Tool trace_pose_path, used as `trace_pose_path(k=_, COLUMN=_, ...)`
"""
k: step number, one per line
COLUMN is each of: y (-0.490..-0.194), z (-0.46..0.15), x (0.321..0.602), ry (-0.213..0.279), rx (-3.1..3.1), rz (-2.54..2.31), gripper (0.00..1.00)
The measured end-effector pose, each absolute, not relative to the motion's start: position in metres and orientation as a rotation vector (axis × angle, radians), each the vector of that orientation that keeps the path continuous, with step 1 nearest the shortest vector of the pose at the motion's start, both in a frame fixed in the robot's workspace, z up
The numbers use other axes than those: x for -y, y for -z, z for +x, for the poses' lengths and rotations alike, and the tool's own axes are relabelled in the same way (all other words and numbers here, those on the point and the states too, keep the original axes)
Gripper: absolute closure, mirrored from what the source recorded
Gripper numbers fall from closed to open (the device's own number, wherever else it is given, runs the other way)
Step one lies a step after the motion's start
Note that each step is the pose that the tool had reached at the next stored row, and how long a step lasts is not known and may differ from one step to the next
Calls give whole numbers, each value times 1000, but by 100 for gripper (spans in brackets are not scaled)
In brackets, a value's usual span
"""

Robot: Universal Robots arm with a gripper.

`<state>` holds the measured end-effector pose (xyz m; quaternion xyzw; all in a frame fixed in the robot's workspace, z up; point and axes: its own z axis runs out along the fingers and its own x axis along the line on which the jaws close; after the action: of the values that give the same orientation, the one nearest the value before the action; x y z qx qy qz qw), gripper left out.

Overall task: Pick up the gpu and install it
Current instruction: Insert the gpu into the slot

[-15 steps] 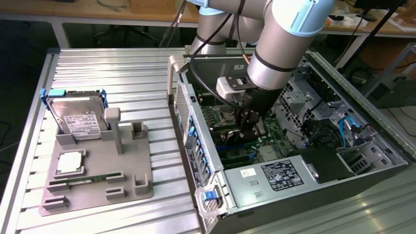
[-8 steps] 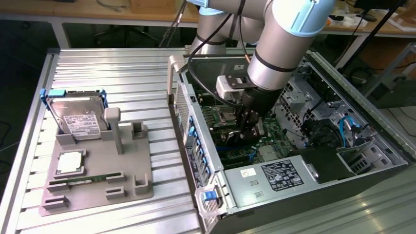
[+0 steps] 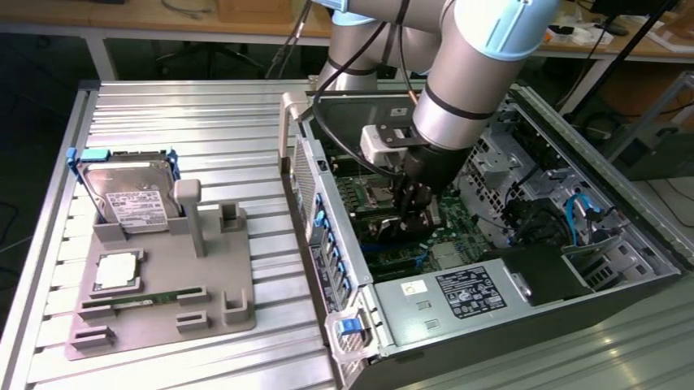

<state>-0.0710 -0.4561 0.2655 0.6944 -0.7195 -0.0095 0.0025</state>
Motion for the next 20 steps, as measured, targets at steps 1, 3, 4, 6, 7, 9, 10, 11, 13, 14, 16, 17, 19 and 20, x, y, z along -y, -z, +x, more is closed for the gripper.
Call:
trace_pose_path(k=1, y=-265, z=-71, x=456, ry=30, rx=2258, rz=2177, gripper=73)
trace_pose_path(k=3, y=-264, z=-72, x=455, ry=30, rx=2258, rz=2177, gripper=73)
trace_pose_path(k=4, y=-264, z=-72, x=455, ry=30, rx=2258, rz=2177, gripper=73)
trace_pose_path(k=6, y=-264, z=-72, x=455, ry=30, rx=2258, rz=2176, gripper=73)
trace_pose_path(k=7, y=-264, z=-72, x=455, ry=30, rx=2258, rz=2176, gripper=73)
trace_pose_path(k=9, y=-264, z=-72, x=455, ry=30, rx=2258, rz=2176, gripper=73)
trace_pose_path(k=10, y=-264, z=-72, x=455, ry=30, rx=2258, rz=2176, gripper=73)
trace_pose_path(k=11, y=-264, z=-72, x=455, ry=30, rx=2258, rz=2177, gripper=73)
trace_pose_path(k=13, y=-264, z=-73, x=455, ry=30, rx=2258, rz=2177, gripper=73)
trace_pose_path(k=14, y=-264, z=-73, x=455, ry=30, rx=2258, rz=2177, gripper=73)
trace_pose_path(k=16, y=-264, z=-73, x=455, ry=30, rx=2258, rz=2176, gripper=73)
trace_pose_path(k=17, y=-264, z=-73, x=455, ry=30, rx=2258, rz=2176, gripper=73)
trace_pose_path(k=19, y=-264, z=-73, x=454, ry=30, rx=2259, rz=2176, gripper=73)
trace_pose_path(k=20, y=-264, z=-73, x=454, ry=30, rx=2258, rz=2176, gripper=73)
